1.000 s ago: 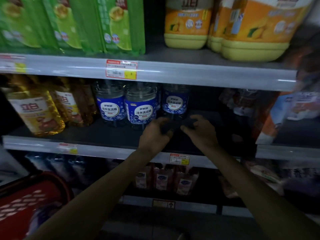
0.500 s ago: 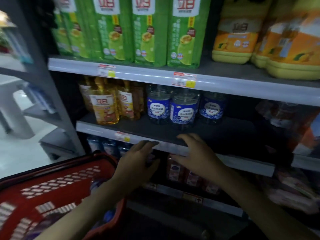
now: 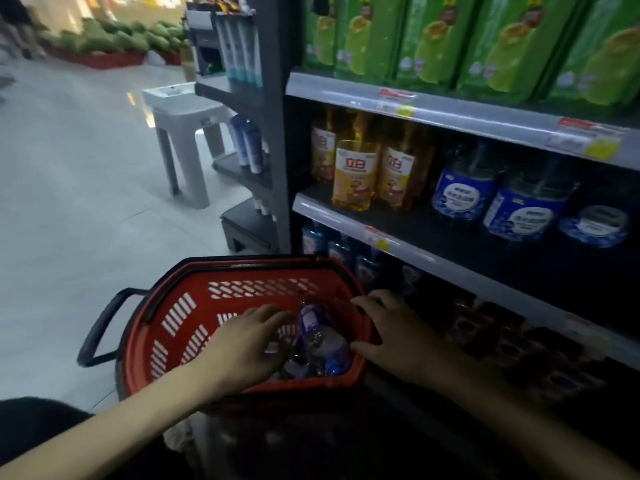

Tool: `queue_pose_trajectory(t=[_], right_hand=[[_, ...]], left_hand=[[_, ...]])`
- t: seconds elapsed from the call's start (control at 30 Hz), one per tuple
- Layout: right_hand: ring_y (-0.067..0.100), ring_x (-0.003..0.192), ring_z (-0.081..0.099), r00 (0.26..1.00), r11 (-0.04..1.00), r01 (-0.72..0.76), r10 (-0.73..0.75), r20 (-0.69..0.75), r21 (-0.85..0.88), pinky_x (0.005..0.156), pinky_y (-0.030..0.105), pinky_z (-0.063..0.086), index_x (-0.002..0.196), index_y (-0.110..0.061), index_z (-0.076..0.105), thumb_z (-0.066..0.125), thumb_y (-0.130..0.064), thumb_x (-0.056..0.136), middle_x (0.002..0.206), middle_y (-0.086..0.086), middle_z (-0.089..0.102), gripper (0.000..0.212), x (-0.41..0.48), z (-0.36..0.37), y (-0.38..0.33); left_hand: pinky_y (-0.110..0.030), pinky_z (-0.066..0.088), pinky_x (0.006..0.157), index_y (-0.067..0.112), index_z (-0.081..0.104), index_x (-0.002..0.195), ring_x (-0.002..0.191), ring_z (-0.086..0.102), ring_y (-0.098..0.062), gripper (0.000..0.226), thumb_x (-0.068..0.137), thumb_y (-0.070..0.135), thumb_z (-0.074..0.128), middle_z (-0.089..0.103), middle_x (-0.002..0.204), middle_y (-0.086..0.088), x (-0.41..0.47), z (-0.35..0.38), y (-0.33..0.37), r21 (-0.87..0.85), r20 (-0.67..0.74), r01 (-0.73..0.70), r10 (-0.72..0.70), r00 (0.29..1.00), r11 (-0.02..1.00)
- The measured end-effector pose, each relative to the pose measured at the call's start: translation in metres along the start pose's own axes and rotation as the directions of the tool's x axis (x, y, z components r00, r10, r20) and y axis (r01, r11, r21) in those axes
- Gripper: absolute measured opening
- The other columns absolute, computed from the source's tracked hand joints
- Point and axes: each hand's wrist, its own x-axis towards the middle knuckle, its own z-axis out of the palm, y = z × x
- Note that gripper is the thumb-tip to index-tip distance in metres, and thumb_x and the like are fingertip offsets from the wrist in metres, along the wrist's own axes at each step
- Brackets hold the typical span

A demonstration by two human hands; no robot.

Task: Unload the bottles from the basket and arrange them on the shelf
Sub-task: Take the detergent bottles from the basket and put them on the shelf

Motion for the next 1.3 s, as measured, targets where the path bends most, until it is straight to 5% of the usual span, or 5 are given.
queue_pose_trajectory(t=[0.3, 0.5, 0.83, 1.17, 1.3], right_hand=[[0.024, 0.130, 0.045, 0.977, 0.995, -0.069, 0.083, 0.195, -0.074, 0.104, 0.035, 0.044, 0.148, -0.028, 0.041, 0.069, -0.046, 0.089, 0.142, 0.002, 0.041, 0.068, 0.062, 0.083, -0.032], [0.034, 0.133, 0.047, 0.944, 0.966, -0.251, 0.259, 0.204, -0.065, 0.105, 0.044, 0.047, 0.153, -0.027, 0.033, 0.070, -0.056, 0.083, 0.149, 0.012, 0.039, 0.084, 0.105, 0.125, -0.036], [0.040, 0.135, 0.048, 0.838, 0.848, -0.510, 0.527, 0.139, -0.144, 0.103, 0.048, 0.047, 0.160, -0.018, 0.015, 0.088, -0.051, 0.070, 0.152, 0.021, 0.040, 0.120, 0.149, 0.167, -0.039], [0.033, 0.125, 0.058, 0.750, 0.760, -0.650, 0.641, 0.162, 0.001, 0.094, 0.039, 0.052, 0.153, -0.013, 0.034, 0.093, -0.030, 0.069, 0.142, 0.015, 0.054, 0.104, 0.161, 0.163, -0.035], [0.032, 0.106, 0.065, 0.695, 0.662, -0.718, 0.666, 0.270, 0.215, 0.080, 0.041, 0.060, 0.140, -0.007, 0.044, 0.095, -0.016, 0.058, 0.126, 0.014, 0.058, 0.097, 0.166, 0.143, -0.032]], left_hand=[[-0.036, 0.054, 0.078, 0.034, 0.062, 0.130, 0.108, 0.063, -0.016, 0.065, 0.092, 0.074, 0.028, 0.064, 0.118, 0.010, -0.033, 0.069, -0.072, -0.081, 0.087, 0.173, -0.166, 0.982, 0.982], [-0.039, 0.056, 0.078, 0.034, 0.061, 0.125, 0.104, 0.066, -0.018, 0.057, 0.094, 0.072, 0.032, 0.066, 0.116, 0.009, -0.039, 0.086, -0.086, -0.175, 0.108, 0.318, -0.303, 0.947, 0.932], [-0.044, 0.052, 0.091, 0.024, 0.060, 0.133, 0.112, 0.063, -0.027, 0.047, 0.102, 0.052, 0.037, 0.064, 0.124, -0.002, -0.031, 0.091, -0.085, -0.181, 0.254, 0.336, -0.286, 0.924, 0.924], [-0.037, 0.048, 0.086, 0.026, 0.061, 0.131, 0.112, 0.063, -0.022, 0.041, 0.102, 0.048, 0.041, 0.066, 0.124, 0.000, -0.029, 0.082, -0.084, -0.223, 0.298, 0.334, -0.262, 0.918, 0.916], [-0.040, 0.052, 0.094, 0.024, 0.061, 0.133, 0.114, 0.063, -0.023, 0.044, 0.102, 0.048, 0.041, 0.066, 0.127, -0.001, -0.028, 0.079, -0.083, -0.221, 0.316, 0.336, -0.259, 0.913, 0.916]])
